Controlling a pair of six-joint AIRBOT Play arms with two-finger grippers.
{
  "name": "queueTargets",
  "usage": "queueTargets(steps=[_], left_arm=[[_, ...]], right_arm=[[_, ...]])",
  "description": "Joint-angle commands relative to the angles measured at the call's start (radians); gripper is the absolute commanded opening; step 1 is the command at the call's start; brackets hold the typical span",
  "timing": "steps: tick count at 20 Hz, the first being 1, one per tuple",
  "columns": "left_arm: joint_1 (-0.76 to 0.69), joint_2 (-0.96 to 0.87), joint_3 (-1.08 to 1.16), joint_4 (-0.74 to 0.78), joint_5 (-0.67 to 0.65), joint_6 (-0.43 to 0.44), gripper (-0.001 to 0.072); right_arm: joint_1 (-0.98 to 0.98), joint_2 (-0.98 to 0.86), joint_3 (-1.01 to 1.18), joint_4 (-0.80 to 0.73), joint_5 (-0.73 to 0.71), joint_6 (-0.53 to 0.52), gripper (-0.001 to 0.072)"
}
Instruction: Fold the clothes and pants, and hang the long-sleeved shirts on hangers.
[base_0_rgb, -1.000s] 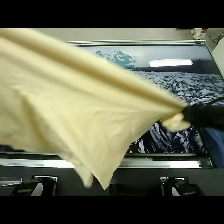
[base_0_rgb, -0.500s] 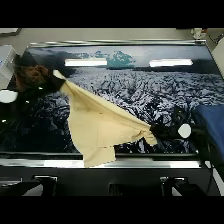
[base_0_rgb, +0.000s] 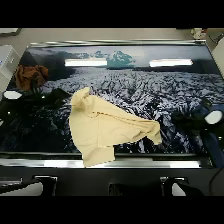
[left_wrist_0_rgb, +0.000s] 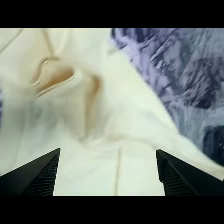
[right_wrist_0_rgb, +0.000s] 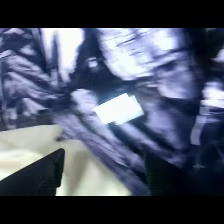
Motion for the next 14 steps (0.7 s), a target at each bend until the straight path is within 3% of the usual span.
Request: queueTargets(steps=[1,2,3,4,6,9,14], left_arm=[[0.129,0.032,-0.059,0.288,-0.362,-0.092,0.0720],[0.127,0.054,-0.125,0.312,-0.391,-0.064,0.0705],[0.117,0.080,-0.215,0.307,-0.391,-0.053,0.0637],[0.100,0.104,-0.302,0.291,-0.377,-0.049,0.0626],[0.048,0.145,-0.469,0.237,-0.333,0.018,0.0626],[-0.020,0.164,-0.637,0.194,-0.235,0.023,0.0626],[-0.150,0.163,-0.728,0.001,-0.124,0.067,0.0625]], right_arm=[[-0.159,-0.003,0.005,0.008,0.276,-0.197,0.0636],[-0.159,-0.003,-0.045,0.045,0.290,-0.230,0.0697],[-0.159,-0.003,-0.099,0.103,0.291,-0.264,0.0698],[-0.159,-0.003,-0.157,0.167,0.276,-0.311,0.0700],[-0.159,-0.003,-0.231,0.225,0.222,-0.342,0.0701],[-0.159,-0.003,-0.266,0.267,0.162,-0.342,0.0700],[-0.159,-0.003,-0.270,0.307,0.106,-0.342,0.0699]])
